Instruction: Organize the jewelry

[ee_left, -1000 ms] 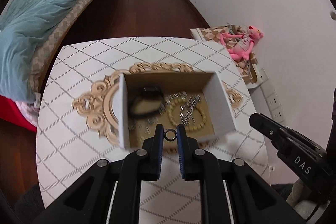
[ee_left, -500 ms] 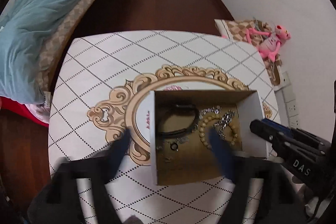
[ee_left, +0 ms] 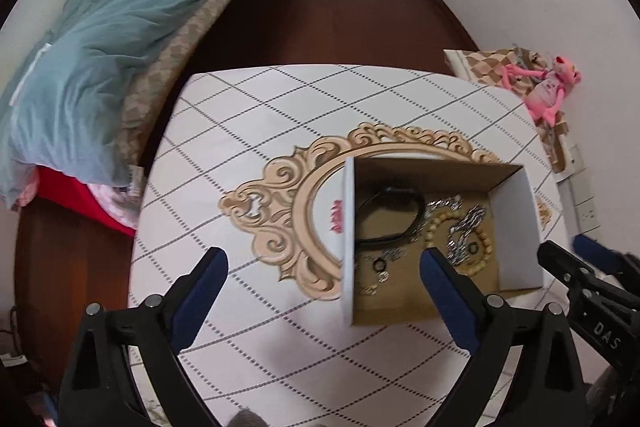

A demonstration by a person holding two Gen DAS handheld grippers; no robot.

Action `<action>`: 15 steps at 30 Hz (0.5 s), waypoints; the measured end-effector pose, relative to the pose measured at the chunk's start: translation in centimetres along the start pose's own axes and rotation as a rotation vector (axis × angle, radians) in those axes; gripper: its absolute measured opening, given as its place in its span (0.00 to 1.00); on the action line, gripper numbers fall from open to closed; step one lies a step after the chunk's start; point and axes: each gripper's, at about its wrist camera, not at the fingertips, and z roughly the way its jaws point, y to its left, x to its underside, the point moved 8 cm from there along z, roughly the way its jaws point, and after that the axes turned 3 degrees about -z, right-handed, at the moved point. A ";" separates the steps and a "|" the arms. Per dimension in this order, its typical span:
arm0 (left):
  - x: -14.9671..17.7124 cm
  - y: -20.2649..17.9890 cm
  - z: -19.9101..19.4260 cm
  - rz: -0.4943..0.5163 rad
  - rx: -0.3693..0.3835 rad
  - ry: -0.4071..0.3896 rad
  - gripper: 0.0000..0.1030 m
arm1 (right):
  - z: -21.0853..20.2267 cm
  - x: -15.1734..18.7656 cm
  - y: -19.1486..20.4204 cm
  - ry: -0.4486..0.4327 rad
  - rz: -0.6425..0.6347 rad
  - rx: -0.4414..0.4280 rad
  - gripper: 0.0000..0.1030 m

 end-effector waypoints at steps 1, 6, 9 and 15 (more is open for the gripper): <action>0.3 0.1 -0.1 0.002 -0.004 0.001 0.95 | -0.1 0.3 0.0 0.001 -0.005 0.014 0.84; 1.5 0.3 -1.1 0.000 -0.010 0.009 0.96 | -0.9 2.0 -0.2 0.008 -0.014 0.069 0.98; 2.0 0.3 -2.3 -0.001 -0.009 0.002 0.96 | -1.9 2.5 -0.6 -0.007 0.001 0.091 0.98; 2.6 0.6 -5.8 -0.008 -0.003 -0.032 0.96 | -5.7 3.1 -0.3 -0.049 0.013 0.092 0.98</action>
